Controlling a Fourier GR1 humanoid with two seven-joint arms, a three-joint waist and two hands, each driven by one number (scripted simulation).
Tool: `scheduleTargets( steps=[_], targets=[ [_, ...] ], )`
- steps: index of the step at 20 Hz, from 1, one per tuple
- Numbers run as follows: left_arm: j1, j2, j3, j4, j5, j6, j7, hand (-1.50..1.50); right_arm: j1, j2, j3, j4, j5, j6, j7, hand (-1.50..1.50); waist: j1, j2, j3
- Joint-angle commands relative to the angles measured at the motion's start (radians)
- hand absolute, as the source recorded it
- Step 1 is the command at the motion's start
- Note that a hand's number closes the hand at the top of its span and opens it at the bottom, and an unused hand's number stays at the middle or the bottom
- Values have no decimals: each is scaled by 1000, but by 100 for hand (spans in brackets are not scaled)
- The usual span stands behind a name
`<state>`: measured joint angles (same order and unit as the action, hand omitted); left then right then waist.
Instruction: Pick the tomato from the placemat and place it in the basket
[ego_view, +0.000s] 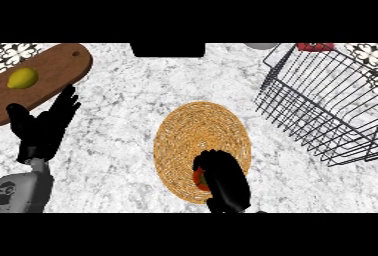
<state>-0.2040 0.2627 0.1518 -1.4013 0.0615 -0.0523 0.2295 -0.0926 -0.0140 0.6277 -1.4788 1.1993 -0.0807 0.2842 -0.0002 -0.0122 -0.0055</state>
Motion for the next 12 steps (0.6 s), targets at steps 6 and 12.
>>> scheduleTargets(
  steps=[6,12],
  targets=[
    [-17,8,-1,28,6,-38,-21,0,-138,13,51,76,-195,-45,452,150,36,24,6],
    [-75,4,-17,13,6,-35,27,0,-289,13,131,128,-350,-179,808,150,80,27,7]
  ],
)
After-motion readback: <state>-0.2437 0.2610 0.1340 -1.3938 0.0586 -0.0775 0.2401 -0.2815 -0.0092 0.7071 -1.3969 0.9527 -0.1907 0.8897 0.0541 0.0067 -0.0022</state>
